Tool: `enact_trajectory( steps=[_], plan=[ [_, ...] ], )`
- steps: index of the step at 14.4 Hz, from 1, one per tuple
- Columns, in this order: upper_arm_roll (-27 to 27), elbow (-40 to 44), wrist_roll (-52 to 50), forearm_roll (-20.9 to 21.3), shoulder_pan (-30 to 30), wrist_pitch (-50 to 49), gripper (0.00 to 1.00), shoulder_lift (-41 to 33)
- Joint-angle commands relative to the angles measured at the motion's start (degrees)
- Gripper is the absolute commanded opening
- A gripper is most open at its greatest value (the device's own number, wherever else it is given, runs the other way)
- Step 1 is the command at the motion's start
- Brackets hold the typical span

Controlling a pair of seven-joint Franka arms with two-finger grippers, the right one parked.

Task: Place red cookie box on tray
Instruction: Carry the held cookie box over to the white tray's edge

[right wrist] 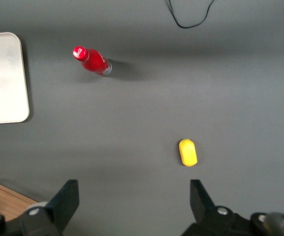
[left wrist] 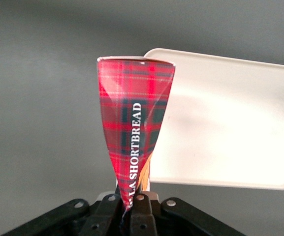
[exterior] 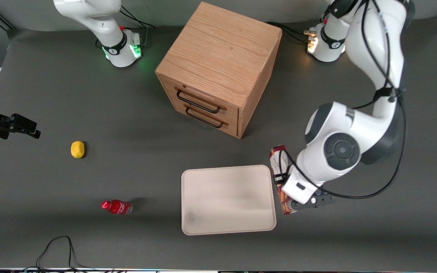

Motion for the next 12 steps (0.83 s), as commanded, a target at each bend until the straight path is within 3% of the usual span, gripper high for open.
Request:
enact_trajectory(
  steps=[1,5,12],
  plan=[
    [1.06,3.94,-0.36,0.73,-0.94,2.42,0.00,4.20],
    [1.41,3.94,0.17,0.82,-3.22,9.81,0.00,9.48],
    [1.50,3.68,3.34,0.82,-3.75,12.10,0.00,13.00]
  ],
)
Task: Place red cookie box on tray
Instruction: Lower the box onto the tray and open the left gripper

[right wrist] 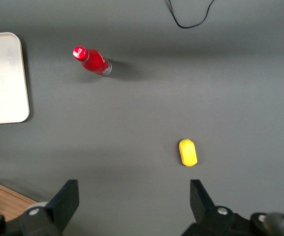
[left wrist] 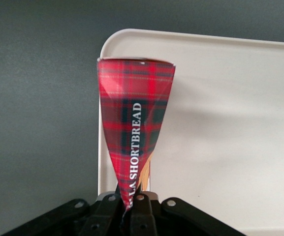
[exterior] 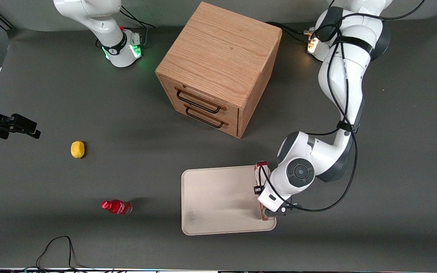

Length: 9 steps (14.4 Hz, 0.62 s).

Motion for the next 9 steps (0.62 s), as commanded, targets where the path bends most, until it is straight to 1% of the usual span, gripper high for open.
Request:
enact_trajectory(
  steps=[1,5,6,7,9],
  plan=[
    [0.66,2.26,0.79,0.74,-0.84,1.36,0.00,1.92],
    [0.57,1.73,-0.26,0.57,-0.84,2.24,0.00,2.28],
    [0.57,1.21,-0.27,0.57,-0.84,2.60,0.50,2.28],
    [0.66,0.76,-0.18,0.57,-0.75,2.86,0.98,2.19],
    [0.66,0.67,-0.01,0.65,-0.40,2.08,1.00,1.93]
  ],
)
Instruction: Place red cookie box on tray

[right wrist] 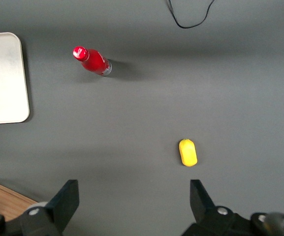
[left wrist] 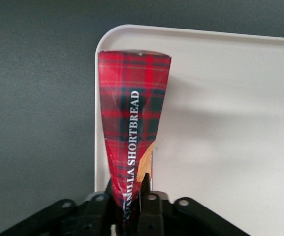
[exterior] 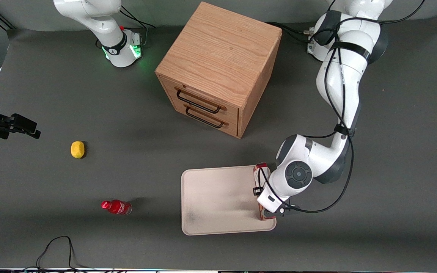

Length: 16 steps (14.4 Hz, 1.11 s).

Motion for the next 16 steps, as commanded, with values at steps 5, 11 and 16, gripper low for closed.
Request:
enact_trajectory(
  steps=[5,11,16],
  plan=[
    [0.39,-0.63,1.73,0.67,1.74,-5.82,1.00,-4.11],
    [0.66,-30.30,5.60,0.50,6.66,-9.16,1.00,-32.28],
    [0.83,-52.64,16.74,0.32,11.41,-9.95,1.00,-55.14]
  ],
)
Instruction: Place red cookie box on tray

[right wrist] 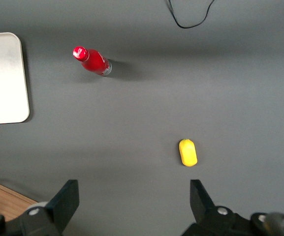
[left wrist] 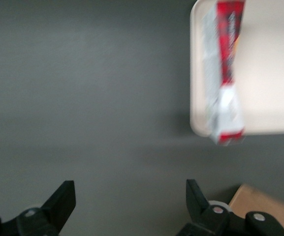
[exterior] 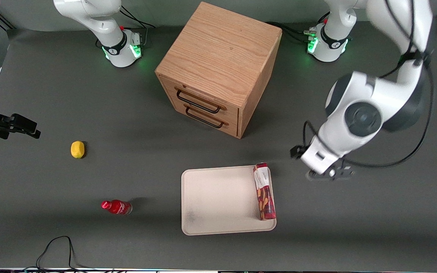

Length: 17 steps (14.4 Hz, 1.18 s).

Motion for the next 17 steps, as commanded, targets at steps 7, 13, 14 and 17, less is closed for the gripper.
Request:
enact_trajectory(
  steps=[7,13,14,17],
  plan=[
    [-0.01,-15.69,16.02,-1.15,15.60,-12.20,1.00,-23.48],
    [2.53,-10.77,23.15,-1.06,18.70,-16.52,1.00,-22.62],
    [3.23,-10.77,23.06,-1.15,18.35,-16.52,1.00,-22.61],
    [6.65,-10.16,21.76,-0.89,13.63,-17.58,1.00,-22.18]
  ],
)
